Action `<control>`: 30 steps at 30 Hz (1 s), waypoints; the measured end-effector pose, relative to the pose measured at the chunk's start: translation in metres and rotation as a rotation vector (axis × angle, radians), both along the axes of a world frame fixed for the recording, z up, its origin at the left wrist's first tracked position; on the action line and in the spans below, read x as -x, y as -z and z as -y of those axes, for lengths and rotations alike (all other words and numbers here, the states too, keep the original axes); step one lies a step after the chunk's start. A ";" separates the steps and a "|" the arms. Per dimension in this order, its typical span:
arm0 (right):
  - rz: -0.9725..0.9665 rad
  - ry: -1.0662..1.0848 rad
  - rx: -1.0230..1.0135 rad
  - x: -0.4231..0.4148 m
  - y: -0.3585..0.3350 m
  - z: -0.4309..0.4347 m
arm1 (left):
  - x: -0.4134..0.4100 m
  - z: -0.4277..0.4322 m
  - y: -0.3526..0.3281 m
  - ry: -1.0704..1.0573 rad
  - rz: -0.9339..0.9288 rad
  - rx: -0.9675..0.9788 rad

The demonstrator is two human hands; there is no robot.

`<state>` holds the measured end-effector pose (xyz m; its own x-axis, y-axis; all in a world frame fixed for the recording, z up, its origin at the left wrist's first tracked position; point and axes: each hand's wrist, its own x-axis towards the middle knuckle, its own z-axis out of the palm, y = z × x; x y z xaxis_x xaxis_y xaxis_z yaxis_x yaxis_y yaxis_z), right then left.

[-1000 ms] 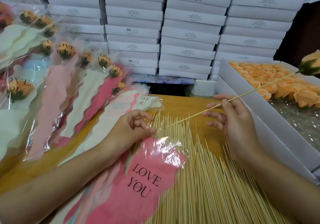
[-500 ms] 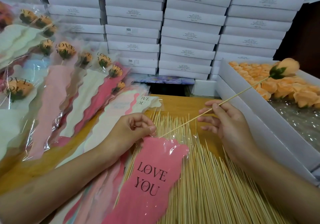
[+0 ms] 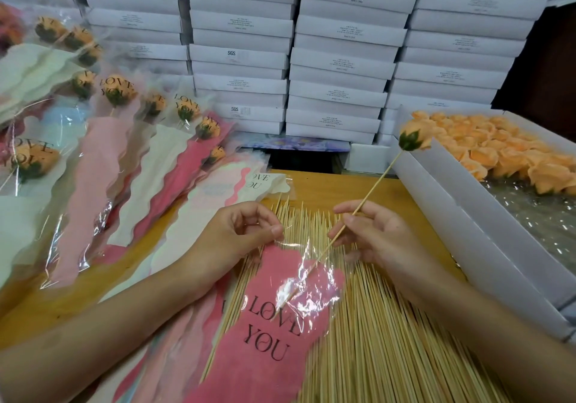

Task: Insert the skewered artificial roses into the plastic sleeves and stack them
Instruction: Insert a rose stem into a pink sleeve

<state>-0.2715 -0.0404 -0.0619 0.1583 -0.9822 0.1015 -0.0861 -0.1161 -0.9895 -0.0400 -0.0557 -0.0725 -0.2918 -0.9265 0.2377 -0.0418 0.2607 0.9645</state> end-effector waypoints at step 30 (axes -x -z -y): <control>0.084 -0.026 -0.015 0.000 0.005 0.004 | -0.002 -0.014 -0.004 0.354 0.145 -0.186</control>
<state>-0.2717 -0.0448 -0.0664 0.1752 -0.9794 0.1009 0.0001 -0.1025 -0.9947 -0.0375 -0.0417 -0.0687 -0.6174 -0.7866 0.0093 -0.1195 0.1055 0.9872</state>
